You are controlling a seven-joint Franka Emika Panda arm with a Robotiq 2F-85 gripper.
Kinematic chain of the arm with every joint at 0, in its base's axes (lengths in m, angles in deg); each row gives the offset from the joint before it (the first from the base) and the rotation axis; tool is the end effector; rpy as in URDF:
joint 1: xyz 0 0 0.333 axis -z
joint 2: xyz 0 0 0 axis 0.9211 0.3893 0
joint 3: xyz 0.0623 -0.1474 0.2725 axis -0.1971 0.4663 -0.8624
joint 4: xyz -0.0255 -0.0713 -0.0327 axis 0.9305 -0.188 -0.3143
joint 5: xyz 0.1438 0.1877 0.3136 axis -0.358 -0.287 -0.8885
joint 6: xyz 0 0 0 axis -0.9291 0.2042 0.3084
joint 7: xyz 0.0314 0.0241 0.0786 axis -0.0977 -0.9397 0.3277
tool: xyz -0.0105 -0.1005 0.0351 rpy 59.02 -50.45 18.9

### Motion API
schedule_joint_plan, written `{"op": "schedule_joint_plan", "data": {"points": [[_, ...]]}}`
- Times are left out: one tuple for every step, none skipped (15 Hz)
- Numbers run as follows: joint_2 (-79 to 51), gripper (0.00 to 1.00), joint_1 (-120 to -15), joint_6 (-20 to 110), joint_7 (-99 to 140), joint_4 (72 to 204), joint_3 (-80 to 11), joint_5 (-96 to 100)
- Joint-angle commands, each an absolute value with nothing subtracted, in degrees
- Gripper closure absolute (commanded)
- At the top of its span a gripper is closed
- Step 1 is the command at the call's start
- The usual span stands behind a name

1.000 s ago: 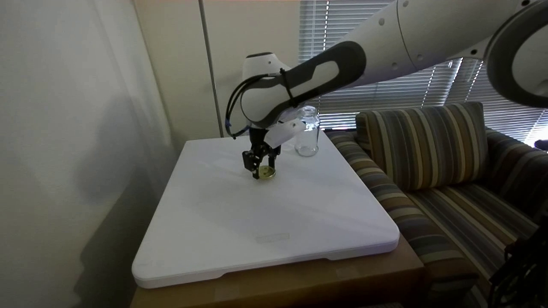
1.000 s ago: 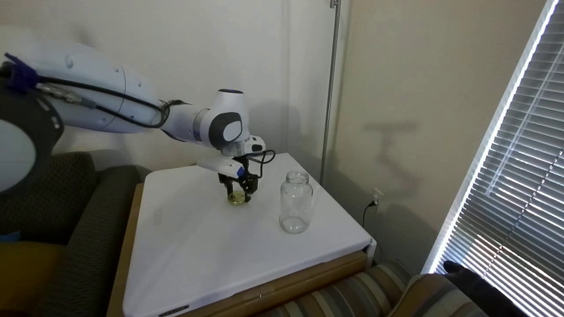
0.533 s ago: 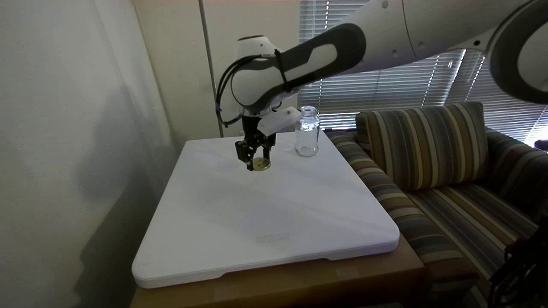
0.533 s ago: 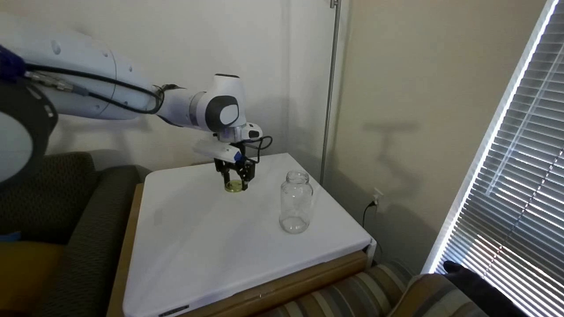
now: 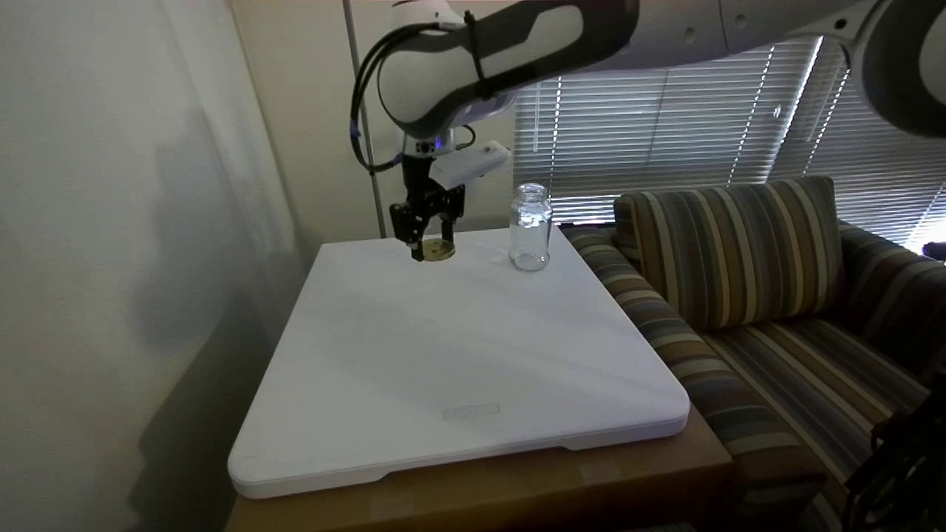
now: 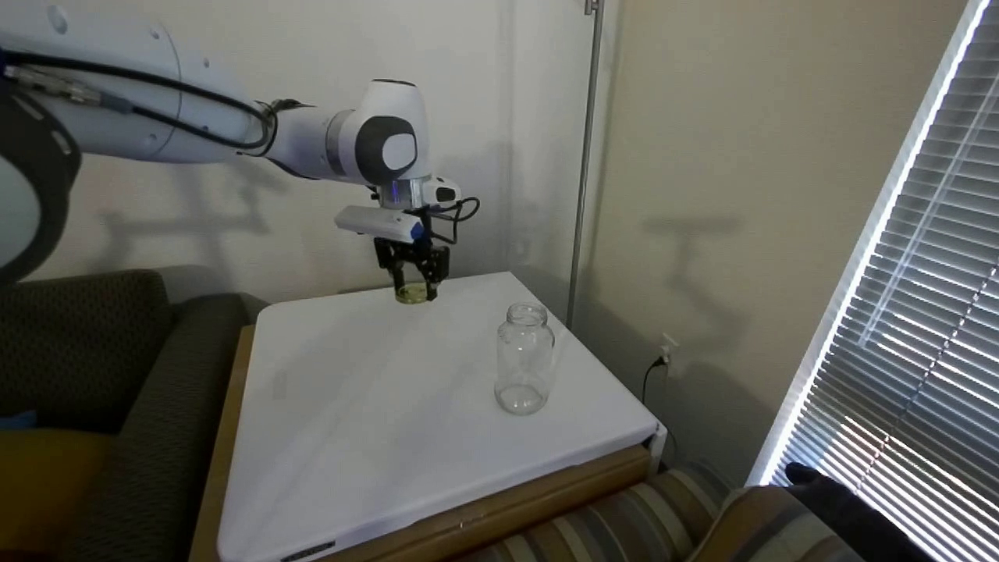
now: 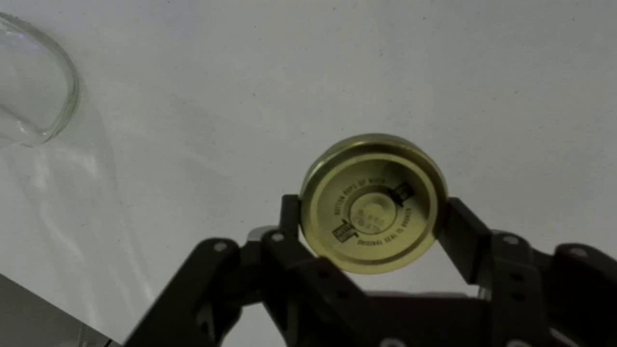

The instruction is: Put the lid on the glass jar

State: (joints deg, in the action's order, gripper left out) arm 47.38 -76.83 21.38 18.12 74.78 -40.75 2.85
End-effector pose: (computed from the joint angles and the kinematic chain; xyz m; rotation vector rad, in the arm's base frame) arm 0.7986 0.1456 0.1827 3.1126 0.2598 0.0959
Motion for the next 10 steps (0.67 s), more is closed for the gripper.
{"op": "schedule_joint_plan", "data": {"points": [[45.1, 0.53, -76.9, 18.2, 18.4, 74.4, -40.0, 3.4], [44.6, 0.53, -76.7, 18.1, 18.6, 74.3, -39.8, 3.4], [44.3, 0.53, -76.6, 18.1, 19.0, 74.1, -39.6, 3.5], [43.9, 0.53, -76.4, 18.0, 19.3, 73.9, -39.3, 3.4], [43.5, 0.53, -76.3, 17.9, 19.7, 73.9, -39.0, 3.4], [43.1, 0.53, -76.2, 17.8, 20.1, 73.7, -38.7, 3.4], [46.3, 0.53, -76.3, 14.9, 20.2, 67.3, -38.1, 3.0], [46.1, 0.53, -76.1, 14.0, 20.6, 66.6, -37.6, 3.1], [46.1, 0.53, -76.0, 12.7, 20.8, 65.5, -37.2, 3.1], [43.1, 0.53, -75.9, 14.1, 21.3, 70.0, -37.1, 3.5]]}}
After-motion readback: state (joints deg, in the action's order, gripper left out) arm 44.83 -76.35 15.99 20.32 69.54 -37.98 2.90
